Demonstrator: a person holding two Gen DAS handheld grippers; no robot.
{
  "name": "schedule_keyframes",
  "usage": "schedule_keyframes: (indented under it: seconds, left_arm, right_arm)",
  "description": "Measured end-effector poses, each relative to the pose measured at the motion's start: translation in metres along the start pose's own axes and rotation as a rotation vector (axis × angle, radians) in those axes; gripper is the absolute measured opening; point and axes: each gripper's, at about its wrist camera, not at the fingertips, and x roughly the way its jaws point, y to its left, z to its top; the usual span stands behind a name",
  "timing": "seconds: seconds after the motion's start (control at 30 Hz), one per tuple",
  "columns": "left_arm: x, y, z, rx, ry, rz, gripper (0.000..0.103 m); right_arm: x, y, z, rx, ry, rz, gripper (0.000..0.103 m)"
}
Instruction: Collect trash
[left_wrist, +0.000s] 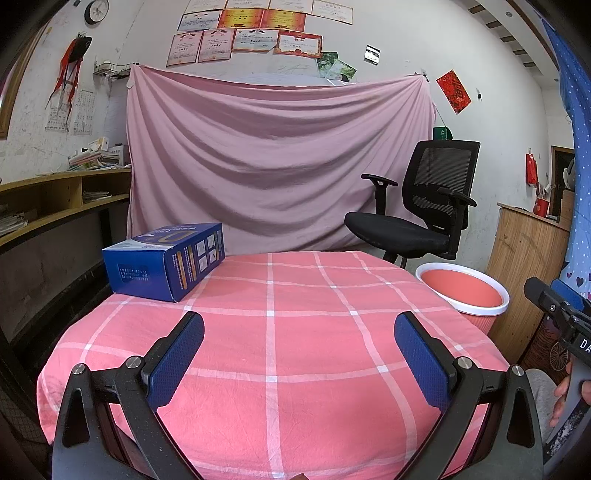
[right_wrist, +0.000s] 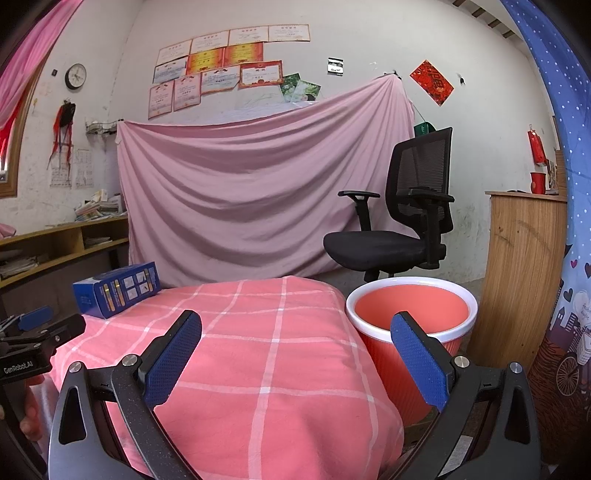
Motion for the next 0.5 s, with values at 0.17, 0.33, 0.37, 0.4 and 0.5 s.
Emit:
schedule_keyframes:
  seconds: [0.17, 0.33, 0.37, 0.4, 0.5]
  left_arm:
    - [0.0000, -0.0007, -0.0001, 0.000, 0.001, 0.001, 0.101]
    - [-0.0002, -0.0014, -0.0003, 0.000, 0.001, 0.000, 0.101]
    - [-0.0002, -0.0017, -0.0003, 0.001, 0.001, 0.001, 0.101]
    - [-0.0006, -0.0017, -0.0005, 0.001, 0.001, 0.000, 0.101]
    - [-0.0009, -0.0025, -0.0005, 0.001, 0.001, 0.001, 0.101]
  right_arm:
    - [-0.0002, 0.0000, 0.0003, 0.001, -0.001, 0.000, 0.103]
    - [-0.0002, 0.0003, 0.0004, 0.000, 0.001, 0.000, 0.103]
    - [-0.0003, 0.0004, 0.0006, 0.000, 0.000, 0.000, 0.103]
    - [-0.0002, 0.0003, 0.0007, 0.000, 0.000, 0.000, 0.103]
    - [-0.0001, 0.0002, 0.0009, 0.000, 0.000, -0.001, 0.103]
